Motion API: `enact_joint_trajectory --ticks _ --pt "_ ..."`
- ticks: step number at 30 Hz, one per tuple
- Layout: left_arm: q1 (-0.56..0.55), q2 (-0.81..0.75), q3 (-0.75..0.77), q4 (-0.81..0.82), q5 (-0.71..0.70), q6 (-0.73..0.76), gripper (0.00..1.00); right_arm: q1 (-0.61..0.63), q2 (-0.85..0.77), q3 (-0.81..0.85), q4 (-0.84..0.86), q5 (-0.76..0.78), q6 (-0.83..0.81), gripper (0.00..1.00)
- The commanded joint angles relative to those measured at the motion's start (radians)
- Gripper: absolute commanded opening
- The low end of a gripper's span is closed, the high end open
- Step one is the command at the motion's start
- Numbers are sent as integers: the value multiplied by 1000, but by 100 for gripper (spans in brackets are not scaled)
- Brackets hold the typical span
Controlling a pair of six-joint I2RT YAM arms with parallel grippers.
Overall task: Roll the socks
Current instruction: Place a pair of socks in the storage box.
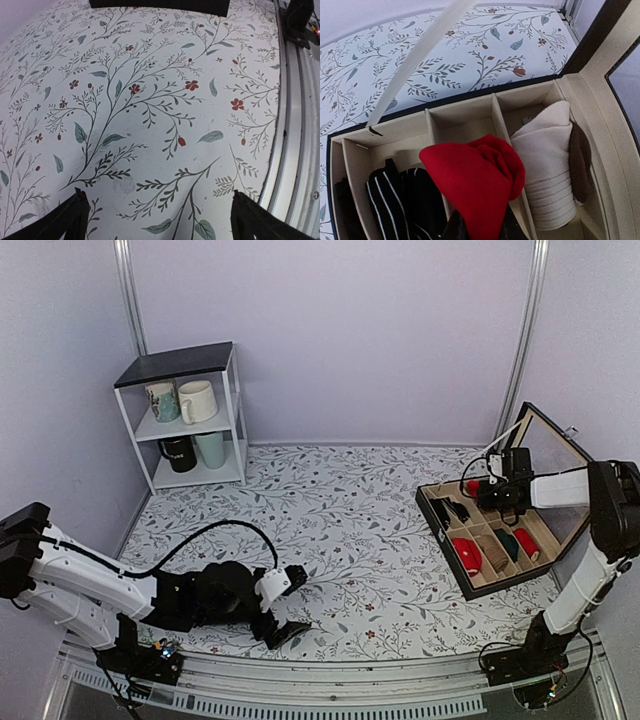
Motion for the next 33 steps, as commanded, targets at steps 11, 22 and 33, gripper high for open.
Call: enact_joint_trajectory --ticks 11,22,33 --pt "26 2 -30 52 6 16 100 -47 148 80 -43 -55 -37 0" --pt "37 5 -38 60 4 23 100 -48 211 131 -187 -25 -39 14" --pt "46 11 -35 64 1 24 99 -47 120 163 -250 -74 8 42"
